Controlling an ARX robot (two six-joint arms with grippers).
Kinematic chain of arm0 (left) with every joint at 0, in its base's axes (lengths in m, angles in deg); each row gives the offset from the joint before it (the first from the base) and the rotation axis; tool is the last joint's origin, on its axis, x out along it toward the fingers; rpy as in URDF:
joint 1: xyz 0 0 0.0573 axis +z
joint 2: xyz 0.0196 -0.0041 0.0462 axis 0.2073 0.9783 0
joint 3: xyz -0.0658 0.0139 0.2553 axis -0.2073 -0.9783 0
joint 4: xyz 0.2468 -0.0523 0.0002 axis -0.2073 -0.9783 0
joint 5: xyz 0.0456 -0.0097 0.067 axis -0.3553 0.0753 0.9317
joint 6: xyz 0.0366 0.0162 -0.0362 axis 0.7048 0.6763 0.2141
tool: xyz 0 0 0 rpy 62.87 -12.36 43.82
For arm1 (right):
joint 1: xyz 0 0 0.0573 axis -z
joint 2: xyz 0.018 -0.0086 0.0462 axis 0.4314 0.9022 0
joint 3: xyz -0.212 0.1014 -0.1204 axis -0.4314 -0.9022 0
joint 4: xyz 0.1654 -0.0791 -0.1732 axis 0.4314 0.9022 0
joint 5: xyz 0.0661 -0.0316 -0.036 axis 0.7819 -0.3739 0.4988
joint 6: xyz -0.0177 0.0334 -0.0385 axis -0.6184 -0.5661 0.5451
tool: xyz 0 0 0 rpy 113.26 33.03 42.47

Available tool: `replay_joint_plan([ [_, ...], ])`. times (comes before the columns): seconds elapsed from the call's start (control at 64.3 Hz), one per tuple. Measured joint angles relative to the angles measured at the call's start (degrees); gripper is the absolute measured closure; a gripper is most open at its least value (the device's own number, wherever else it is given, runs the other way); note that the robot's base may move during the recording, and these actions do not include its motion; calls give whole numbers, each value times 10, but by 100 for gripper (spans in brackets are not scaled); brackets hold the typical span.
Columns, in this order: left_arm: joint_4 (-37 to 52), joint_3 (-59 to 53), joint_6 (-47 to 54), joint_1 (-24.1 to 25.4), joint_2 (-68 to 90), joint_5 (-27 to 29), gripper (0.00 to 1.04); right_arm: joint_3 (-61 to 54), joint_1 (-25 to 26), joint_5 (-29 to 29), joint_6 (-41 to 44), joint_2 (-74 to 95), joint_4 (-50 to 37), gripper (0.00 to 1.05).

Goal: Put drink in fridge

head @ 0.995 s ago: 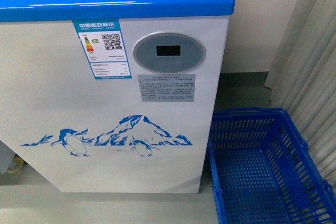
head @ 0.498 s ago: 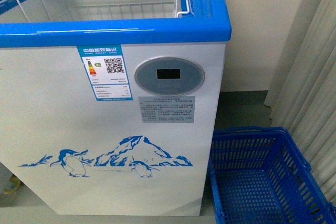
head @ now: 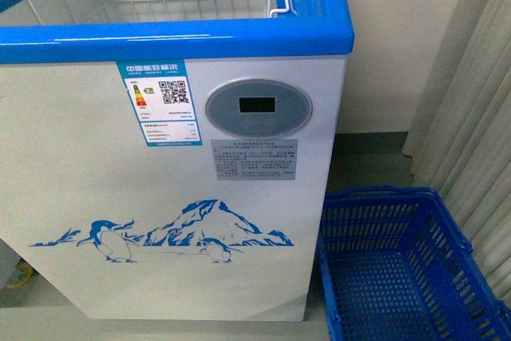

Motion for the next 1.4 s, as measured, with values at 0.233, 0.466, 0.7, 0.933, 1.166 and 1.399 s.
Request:
replay_joint_plan([
  [0.233, 0, 0, 0, 0, 0, 0, 8, 0, -26, -25, 3, 0, -15, 7],
  [0.466, 0, 0, 0, 0, 0, 0, 8, 0, -35, -36, 3, 0, -11, 7],
  [0.7, 0, 0, 0, 0, 0, 0, 8, 0, -37, -36, 1, 0, -7, 7],
  [0.933, 0, 0, 0, 0, 0, 0, 8, 0, -93, -106, 41, -1, 110, 48],
  [1.166, 0, 0, 0, 0, 0, 0, 8, 2, -94, -107, 49, 0, 108, 88],
  [1.399, 0, 0, 0, 0, 0, 0, 8, 6, -94, -107, 51, 5, 107, 80],
])
